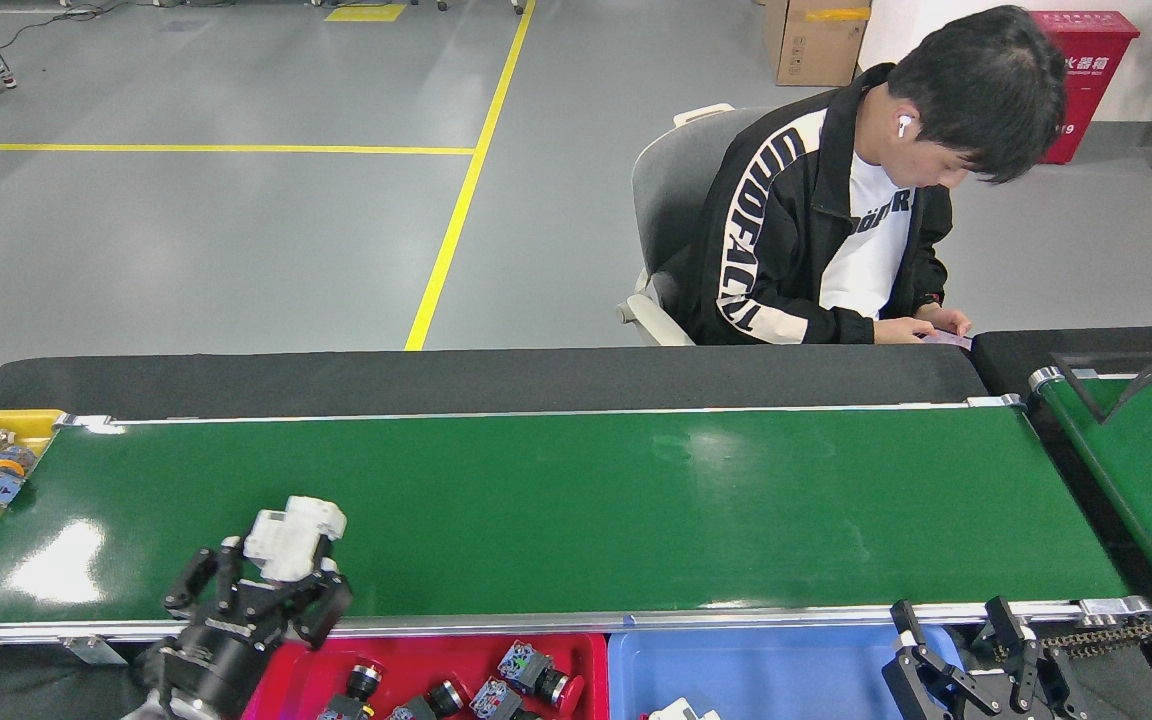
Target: Pick switch part from conveyor to tray
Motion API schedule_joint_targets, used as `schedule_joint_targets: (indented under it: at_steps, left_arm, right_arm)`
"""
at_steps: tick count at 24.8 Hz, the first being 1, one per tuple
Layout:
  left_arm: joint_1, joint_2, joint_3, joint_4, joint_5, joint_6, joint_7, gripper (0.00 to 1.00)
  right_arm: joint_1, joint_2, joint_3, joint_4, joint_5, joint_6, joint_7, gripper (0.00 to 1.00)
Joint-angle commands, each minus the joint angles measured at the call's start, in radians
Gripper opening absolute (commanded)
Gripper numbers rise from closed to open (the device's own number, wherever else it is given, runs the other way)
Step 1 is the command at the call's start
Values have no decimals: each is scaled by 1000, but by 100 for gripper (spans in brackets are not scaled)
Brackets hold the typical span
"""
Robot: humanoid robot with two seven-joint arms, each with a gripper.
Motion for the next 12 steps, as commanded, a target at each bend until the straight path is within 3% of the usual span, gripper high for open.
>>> schedule_joint_targets:
  at_steps: [1, 8, 12]
  left_arm:
    - [-16, -1, -73, -30, -1, -15, -26, 17]
    - [-174, -11, -481, -8, -52, -13, -68, 19]
    - [-222, -162, -593, 121, -202, -16, -91, 21]
  right_arm:
    - [-2, 0, -1, -15, 1, -4, -9, 99]
    - [-2, -2, -1, -15, 1, -4, -9, 99]
    - [-2, -2, -1, -16, 1, -4, -9, 99]
